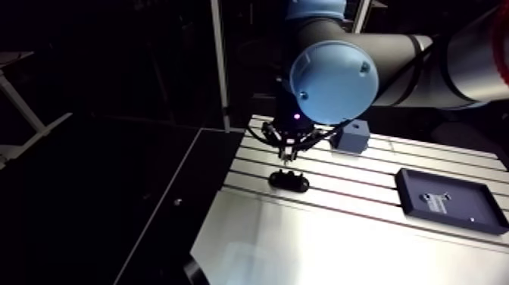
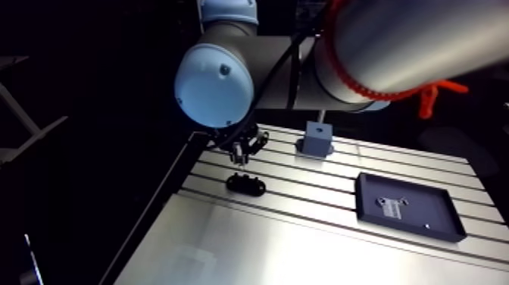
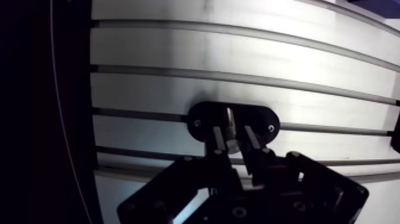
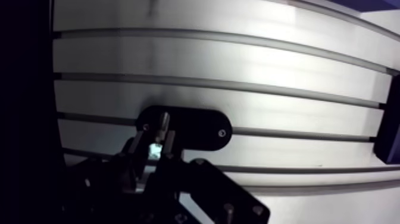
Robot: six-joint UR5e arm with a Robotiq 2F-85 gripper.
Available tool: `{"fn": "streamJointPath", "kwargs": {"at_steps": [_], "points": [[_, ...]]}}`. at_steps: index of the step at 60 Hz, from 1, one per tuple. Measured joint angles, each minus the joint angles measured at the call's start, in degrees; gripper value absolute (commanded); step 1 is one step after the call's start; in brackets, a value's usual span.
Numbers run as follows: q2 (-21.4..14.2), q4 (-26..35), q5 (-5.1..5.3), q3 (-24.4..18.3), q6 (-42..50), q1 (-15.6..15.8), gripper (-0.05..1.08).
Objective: Pick up the M10 bolt and insert it into the hex recess until seated.
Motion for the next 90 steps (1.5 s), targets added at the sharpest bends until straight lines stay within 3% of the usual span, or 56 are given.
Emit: {"fn": "streamJointPath", "kwargs": {"at_steps": [15,26,50,77,90], "points": [[-1.2,4.9,-0.30,-3.8,-1.3,-0.5,0.78],[-1.5,11.8,-0.54,-7.8,-3.5,-1.5,0.78],[-0.7,24.8,-0.56,-17.5,-9.9,-5.8,0.80],[5.0,33.7,-0.94,-29.4,-18.5,-11.6,0.80],[8.7,36.3,-1.88,-35.3,-24.9,-13.7,0.80]]}}
